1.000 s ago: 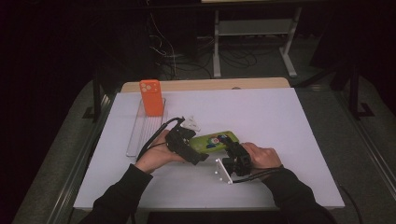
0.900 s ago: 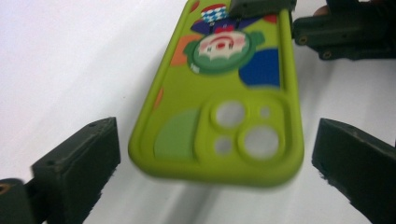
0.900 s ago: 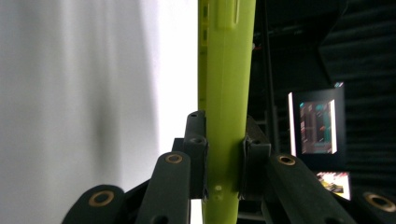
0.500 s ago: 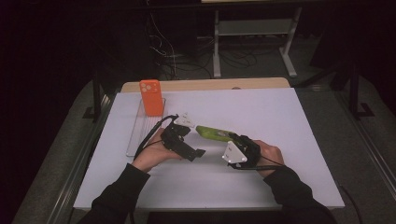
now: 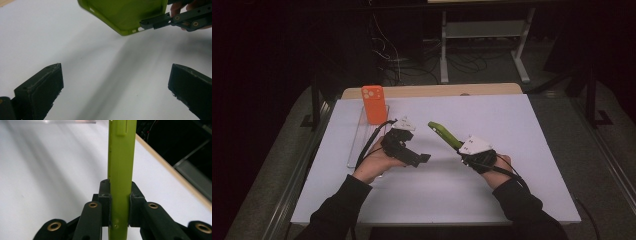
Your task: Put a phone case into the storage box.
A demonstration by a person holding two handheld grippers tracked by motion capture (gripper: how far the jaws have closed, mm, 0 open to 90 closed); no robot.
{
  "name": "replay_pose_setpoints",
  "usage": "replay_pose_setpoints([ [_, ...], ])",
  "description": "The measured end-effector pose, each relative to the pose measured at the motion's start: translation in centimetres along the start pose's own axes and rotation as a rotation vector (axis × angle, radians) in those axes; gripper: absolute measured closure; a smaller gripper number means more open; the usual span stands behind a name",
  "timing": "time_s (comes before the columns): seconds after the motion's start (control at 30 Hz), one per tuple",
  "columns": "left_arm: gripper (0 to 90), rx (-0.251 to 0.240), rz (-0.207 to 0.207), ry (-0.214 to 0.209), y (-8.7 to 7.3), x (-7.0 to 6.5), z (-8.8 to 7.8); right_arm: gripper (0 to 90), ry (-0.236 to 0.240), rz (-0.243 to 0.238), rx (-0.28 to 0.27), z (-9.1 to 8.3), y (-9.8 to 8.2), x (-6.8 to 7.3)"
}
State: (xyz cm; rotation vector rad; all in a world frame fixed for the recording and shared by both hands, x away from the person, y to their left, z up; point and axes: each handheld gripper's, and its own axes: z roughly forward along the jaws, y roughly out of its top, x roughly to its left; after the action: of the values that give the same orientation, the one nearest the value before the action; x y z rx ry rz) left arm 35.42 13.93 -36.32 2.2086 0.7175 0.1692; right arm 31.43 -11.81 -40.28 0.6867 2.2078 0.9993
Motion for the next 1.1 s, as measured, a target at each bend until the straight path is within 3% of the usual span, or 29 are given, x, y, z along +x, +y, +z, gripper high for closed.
replay_pose_setpoints([
  [0.07,0.0,-0.003,-0.013,0.003,0.1,0.0,-0.1,75.2,0.036,0.089,-0.004,0.0,0.0,-0.5],
  [0.17,0.0,-0.029,-0.043,0.010,0.1,0.1,0.0,75.2,0.075,0.184,-0.014,0.0,-0.2,-1.2],
  [0.23,0.0,-0.031,-0.040,0.021,0.2,0.3,-0.1,75.2,0.100,0.258,-0.016,0.1,-0.3,-1.5],
  [0.33,0.0,-0.063,-0.070,0.033,0.4,0.4,0.1,75.2,0.129,0.350,-0.034,0.2,-0.6,-1.9],
  [0.4,0.0,-0.096,-0.082,0.039,0.6,0.6,0.4,75.2,0.141,0.380,-0.035,0.3,-0.7,-1.9],
  [0.5,0.0,-0.131,-0.120,0.019,1.0,0.8,0.5,75.2,0.155,0.411,-0.047,0.4,-0.8,-1.9],
  [0.63,0.0,-0.170,-0.132,-0.009,1.5,1.0,0.8,75.2,0.167,0.435,-0.055,0.4,-0.6,-1.5],
  [0.67,0.0,-0.185,-0.155,-0.020,1.6,0.8,0.9,75.2,0.171,0.439,-0.058,0.4,-0.6,-1.4],
  [0.9,0.0,-0.227,-0.179,-0.064,2.4,0.7,1.8,75.4,0.182,0.452,-0.098,0.2,-0.1,-1.0],
  [1.1,0.0,-0.255,-0.175,-0.072,3.0,0.4,2.4,75.5,0.194,0.451,-0.109,0.0,0.2,-0.9],
])
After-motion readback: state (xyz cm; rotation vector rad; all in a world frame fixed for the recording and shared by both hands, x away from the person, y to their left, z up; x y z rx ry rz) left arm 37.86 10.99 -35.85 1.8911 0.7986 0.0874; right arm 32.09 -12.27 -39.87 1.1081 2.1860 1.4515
